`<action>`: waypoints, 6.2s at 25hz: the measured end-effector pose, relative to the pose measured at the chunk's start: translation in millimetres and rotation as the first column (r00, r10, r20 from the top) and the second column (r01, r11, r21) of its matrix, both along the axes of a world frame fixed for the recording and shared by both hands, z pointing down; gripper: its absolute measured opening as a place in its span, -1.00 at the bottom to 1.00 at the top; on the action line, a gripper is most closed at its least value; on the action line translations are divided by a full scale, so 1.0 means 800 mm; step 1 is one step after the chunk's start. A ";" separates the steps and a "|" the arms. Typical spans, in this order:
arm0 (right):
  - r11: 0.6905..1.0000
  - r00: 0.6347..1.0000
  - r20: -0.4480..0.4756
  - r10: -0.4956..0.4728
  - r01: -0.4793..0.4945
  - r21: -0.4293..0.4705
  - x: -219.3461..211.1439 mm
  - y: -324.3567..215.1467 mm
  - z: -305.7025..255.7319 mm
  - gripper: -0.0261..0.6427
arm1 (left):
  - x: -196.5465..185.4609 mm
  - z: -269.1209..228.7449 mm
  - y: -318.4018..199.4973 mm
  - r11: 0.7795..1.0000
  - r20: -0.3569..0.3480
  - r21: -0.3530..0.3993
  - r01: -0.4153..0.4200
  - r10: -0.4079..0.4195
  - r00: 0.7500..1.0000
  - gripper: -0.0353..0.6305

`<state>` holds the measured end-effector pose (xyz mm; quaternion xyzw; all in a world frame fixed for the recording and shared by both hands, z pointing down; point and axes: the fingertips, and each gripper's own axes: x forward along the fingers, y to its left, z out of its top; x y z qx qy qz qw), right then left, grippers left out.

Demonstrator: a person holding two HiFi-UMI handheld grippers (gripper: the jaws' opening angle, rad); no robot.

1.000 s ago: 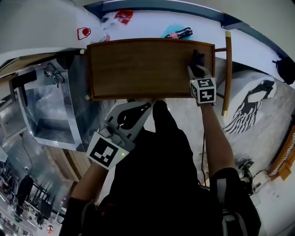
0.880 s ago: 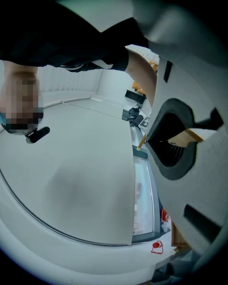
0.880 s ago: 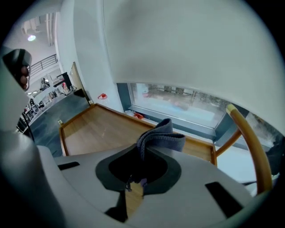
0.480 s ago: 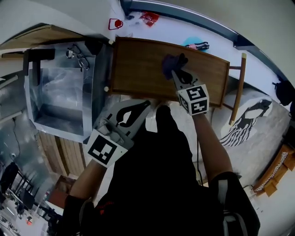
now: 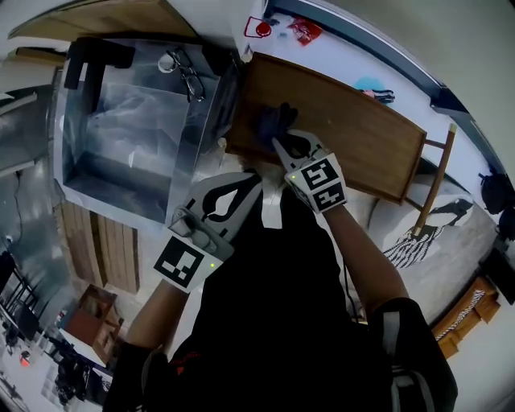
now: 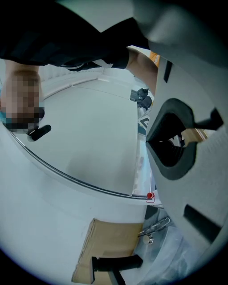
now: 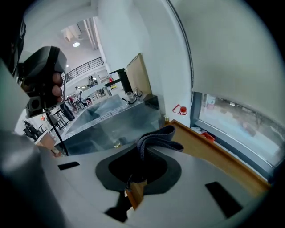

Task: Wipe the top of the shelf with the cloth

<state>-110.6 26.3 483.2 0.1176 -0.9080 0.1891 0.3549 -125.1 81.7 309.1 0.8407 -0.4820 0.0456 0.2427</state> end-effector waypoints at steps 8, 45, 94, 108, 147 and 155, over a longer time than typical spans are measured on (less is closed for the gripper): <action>0.996 0.994 -0.072 -0.079 0.076 -0.038 -0.054 0.038 0.059 -0.83 | -0.047 0.012 0.029 0.998 -0.017 -0.016 0.061 -0.061 0.998 -0.83; 0.975 0.961 -0.210 0.178 -0.201 -0.097 0.131 0.004 0.144 -0.83 | 0.084 0.018 -0.008 0.986 0.013 -0.040 -0.165 0.165 0.986 -0.83; 0.767 0.720 -0.318 0.617 -0.640 0.042 0.557 -0.065 0.137 -0.83 | 0.360 -0.010 -0.071 0.871 0.060 -0.006 -0.491 0.491 0.869 -0.83; 0.754 0.740 -0.149 0.656 -0.651 0.083 0.504 -0.101 0.033 -0.83 | 0.296 -0.050 -0.087 0.901 0.091 0.069 -0.427 0.421 0.902 -0.83; 0.882 0.880 0.319 0.353 -0.426 0.200 0.220 -0.134 -0.316 -0.83 | 0.108 -0.150 -0.120 0.941 0.102 0.262 -0.212 0.191 0.976 -0.83; 0.883 0.880 0.326 0.345 -0.422 0.206 0.214 -0.139 -0.325 -0.83 | 0.105 -0.153 -0.125 0.937 0.108 0.262 -0.229 0.208 0.972 -0.83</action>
